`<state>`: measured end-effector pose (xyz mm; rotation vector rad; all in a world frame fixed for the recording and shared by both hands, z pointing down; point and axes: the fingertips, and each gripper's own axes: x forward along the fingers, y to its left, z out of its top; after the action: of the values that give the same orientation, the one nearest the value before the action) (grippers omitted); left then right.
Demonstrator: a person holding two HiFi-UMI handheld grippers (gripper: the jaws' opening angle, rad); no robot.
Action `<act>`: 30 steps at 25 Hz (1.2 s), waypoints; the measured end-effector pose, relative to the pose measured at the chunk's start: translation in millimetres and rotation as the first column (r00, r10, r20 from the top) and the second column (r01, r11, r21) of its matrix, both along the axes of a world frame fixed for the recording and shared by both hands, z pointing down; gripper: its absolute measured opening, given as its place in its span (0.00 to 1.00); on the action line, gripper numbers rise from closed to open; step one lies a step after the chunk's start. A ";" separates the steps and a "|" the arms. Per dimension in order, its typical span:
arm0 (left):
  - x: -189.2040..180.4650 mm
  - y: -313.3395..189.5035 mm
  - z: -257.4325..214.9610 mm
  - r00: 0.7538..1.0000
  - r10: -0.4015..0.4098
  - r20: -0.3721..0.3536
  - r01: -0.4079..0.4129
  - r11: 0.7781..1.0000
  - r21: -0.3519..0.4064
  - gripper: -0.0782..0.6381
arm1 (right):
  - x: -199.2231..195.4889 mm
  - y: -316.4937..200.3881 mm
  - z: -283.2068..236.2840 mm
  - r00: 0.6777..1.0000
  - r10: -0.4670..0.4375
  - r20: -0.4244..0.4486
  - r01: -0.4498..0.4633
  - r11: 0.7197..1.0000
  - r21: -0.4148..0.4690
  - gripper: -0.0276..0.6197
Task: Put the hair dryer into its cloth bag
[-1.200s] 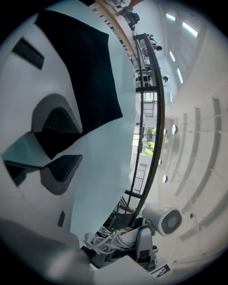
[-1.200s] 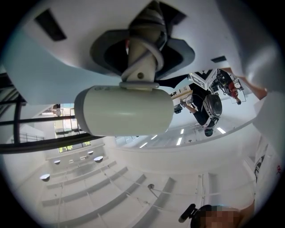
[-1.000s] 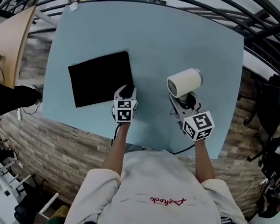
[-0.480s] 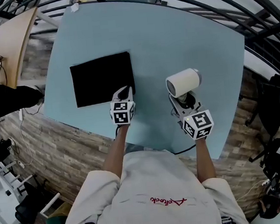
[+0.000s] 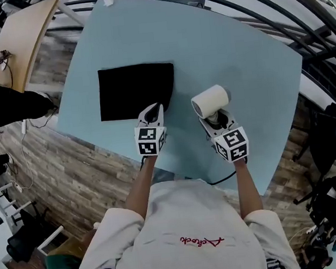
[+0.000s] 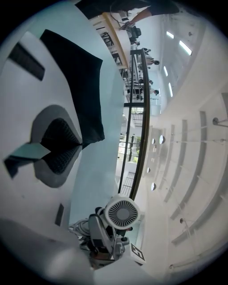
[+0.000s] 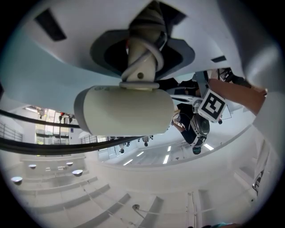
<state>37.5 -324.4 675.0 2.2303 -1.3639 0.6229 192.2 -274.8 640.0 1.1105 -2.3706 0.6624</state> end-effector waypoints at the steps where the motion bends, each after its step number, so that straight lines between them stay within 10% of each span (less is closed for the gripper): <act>1: -3.0 1.7 -2.4 1.000 -0.001 -0.005 0.001 1.000 0.006 0.13 | -8.1 0.2 3.4 1.000 -0.024 -0.008 0.024 1.000 -0.014 0.33; 14: -10.5 16.8 -7.6 0.998 0.023 -0.054 -0.022 1.000 0.017 0.13 | -79.3 -15.1 58.3 0.930 -0.343 -0.132 0.312 0.926 -0.212 0.33; 30: -0.7 22.7 -9.1 0.991 0.097 -0.091 -0.096 0.995 0.021 0.13 | -88.6 0.7 97.8 0.783 -0.574 -0.241 0.437 0.782 -0.443 0.33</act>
<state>36.9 -301.7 665.8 2.3190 -1.2266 0.5370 103.6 -274.1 737.8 0.3417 -1.9777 0.5949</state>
